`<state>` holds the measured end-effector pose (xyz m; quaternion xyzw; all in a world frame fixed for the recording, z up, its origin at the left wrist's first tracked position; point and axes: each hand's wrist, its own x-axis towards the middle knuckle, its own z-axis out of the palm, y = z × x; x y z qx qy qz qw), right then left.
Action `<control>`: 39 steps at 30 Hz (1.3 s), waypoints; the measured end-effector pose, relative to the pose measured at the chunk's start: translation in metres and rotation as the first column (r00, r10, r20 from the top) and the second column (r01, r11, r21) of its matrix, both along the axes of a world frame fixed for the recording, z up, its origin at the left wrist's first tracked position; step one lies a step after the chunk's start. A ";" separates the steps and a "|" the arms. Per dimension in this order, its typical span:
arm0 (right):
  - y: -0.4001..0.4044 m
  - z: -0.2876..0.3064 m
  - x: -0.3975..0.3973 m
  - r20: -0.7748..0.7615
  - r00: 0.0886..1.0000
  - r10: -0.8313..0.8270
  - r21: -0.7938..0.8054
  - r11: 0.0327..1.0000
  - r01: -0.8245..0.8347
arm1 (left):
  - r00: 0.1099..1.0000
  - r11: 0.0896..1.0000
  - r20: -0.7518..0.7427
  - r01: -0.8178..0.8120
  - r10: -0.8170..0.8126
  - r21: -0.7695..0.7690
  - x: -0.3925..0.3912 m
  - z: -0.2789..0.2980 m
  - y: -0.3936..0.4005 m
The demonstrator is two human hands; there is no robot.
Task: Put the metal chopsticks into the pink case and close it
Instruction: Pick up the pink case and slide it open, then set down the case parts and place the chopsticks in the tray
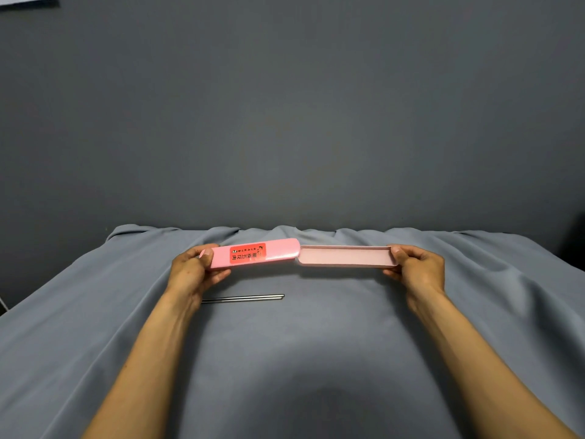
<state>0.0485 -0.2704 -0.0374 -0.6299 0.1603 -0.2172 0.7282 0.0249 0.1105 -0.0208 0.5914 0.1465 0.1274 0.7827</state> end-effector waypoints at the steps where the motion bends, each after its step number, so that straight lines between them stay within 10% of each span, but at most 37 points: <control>1: -0.001 0.000 0.000 -0.005 1.000 -0.004 0.002 1.000 0.004 | 1.000 1.000 0.005 -0.014 0.014 0.002 0.000 0.000 0.000; 36: 0.011 0.007 -0.016 -0.378 0.781 0.497 0.012 0.846 -0.532 | 0.999 0.986 -0.028 0.030 -0.026 0.161 0.017 -0.037 -0.020; 39: 0.010 0.009 -0.020 -0.399 0.719 0.569 0.014 0.788 -0.615 | 0.997 0.916 -0.082 0.029 0.004 0.401 0.021 -0.044 -0.015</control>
